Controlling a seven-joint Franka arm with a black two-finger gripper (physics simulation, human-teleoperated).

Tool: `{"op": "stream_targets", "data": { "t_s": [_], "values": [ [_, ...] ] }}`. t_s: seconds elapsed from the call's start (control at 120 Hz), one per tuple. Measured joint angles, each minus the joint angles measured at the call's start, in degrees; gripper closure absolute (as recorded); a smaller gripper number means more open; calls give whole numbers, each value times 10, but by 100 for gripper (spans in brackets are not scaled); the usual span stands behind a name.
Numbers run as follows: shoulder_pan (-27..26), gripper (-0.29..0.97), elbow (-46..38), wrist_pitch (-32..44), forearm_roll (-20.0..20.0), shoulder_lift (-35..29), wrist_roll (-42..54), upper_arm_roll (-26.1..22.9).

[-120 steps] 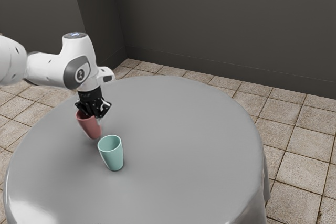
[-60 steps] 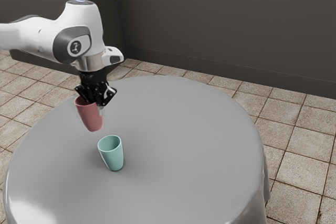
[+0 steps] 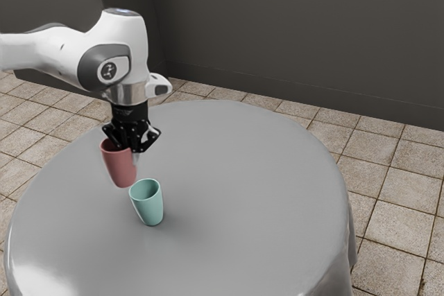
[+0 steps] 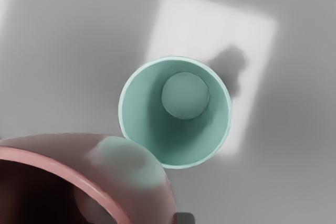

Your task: Place the left cup onto the right cup

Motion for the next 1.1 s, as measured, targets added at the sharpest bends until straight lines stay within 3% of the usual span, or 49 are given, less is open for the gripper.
{"op": "stream_targets", "data": {
  "t_s": [0.483, 1.1],
  "values": [
    [14, 78, 8, 68, 6, 47, -32, -1],
    [5, 78, 0, 85, 6, 42, -50, -3]
  ]
}}
